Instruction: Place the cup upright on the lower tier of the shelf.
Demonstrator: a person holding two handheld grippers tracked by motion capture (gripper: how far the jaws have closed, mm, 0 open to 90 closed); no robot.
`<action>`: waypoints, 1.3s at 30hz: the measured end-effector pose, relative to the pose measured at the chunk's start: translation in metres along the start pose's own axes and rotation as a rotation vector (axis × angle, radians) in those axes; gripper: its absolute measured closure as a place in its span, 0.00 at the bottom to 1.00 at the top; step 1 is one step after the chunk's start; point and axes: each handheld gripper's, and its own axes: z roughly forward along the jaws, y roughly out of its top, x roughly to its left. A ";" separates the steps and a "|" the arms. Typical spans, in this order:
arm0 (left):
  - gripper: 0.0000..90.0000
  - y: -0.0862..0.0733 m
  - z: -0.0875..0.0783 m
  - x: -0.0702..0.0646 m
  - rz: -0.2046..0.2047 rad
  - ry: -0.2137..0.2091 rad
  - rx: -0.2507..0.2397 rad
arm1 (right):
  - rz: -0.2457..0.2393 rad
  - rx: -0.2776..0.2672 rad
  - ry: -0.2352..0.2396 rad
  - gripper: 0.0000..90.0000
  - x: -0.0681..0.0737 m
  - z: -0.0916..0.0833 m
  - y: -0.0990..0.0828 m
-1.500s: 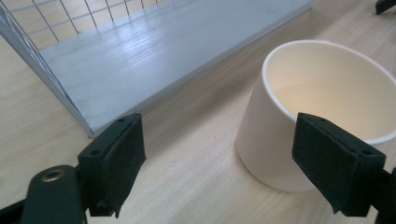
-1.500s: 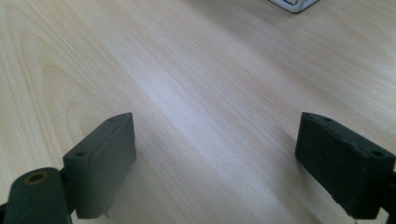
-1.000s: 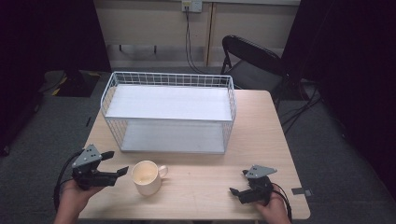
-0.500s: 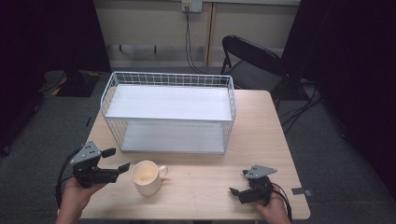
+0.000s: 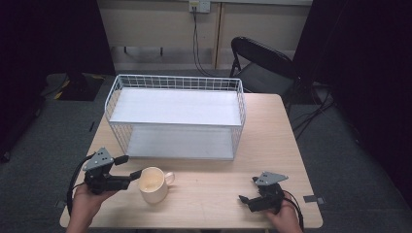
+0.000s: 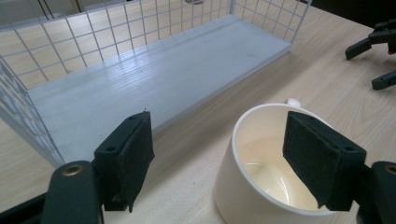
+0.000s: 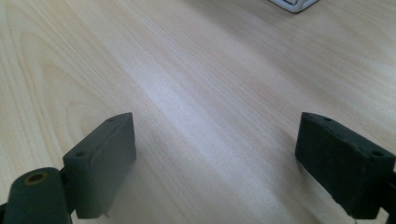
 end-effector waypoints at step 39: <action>0.69 -0.012 0.028 -0.005 0.026 -0.046 0.052 | 0.000 0.000 0.000 0.13 0.000 0.000 0.000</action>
